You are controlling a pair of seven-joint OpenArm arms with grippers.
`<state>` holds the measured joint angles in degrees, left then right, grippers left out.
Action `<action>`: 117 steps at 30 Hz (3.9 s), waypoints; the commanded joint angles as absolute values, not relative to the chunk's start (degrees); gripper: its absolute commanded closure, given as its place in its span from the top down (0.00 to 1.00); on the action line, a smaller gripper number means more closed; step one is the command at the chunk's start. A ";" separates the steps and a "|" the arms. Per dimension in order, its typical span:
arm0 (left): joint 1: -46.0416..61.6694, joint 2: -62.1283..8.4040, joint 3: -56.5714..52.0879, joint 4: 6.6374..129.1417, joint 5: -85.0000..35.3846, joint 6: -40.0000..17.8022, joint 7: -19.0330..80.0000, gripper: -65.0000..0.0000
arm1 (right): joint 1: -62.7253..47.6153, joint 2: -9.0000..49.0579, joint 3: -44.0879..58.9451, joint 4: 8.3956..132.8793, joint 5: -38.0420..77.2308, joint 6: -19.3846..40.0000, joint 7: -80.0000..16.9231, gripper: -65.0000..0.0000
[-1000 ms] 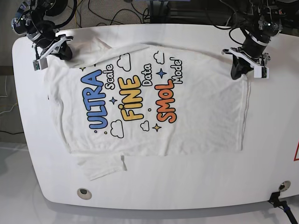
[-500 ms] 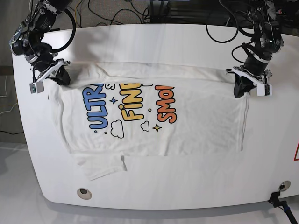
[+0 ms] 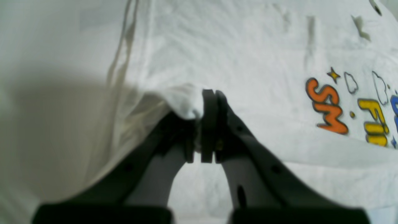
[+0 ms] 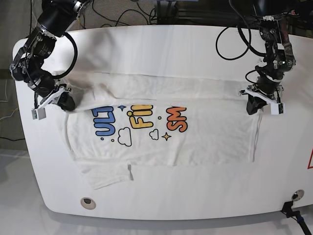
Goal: Fold the T-shirt properly
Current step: 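Lower both grippers onto the fold and open them, then grasp the folded edge again with both grippers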
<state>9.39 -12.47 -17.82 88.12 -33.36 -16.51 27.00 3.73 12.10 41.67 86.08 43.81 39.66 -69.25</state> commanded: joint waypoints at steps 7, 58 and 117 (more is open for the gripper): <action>5.67 -13.23 -18.15 85.41 -33.89 -16.48 25.54 0.00 | 5.76 12.97 41.80 86.73 45.14 40.00 -67.91 0.00; 19.82 -16.48 -17.89 96.04 -11.12 -16.48 9.19 0.52 | -8.13 15.08 38.20 90.33 14.73 40.00 -46.46 0.82; 20.44 -14.64 -19.12 78.81 -10.95 -22.90 9.27 0.00 | -9.80 13.85 38.20 86.46 14.73 40.00 -45.23 0.00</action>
<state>19.57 -14.04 -19.00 78.08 -12.69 -23.42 5.93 -9.13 12.99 37.91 85.47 14.96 39.94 -45.01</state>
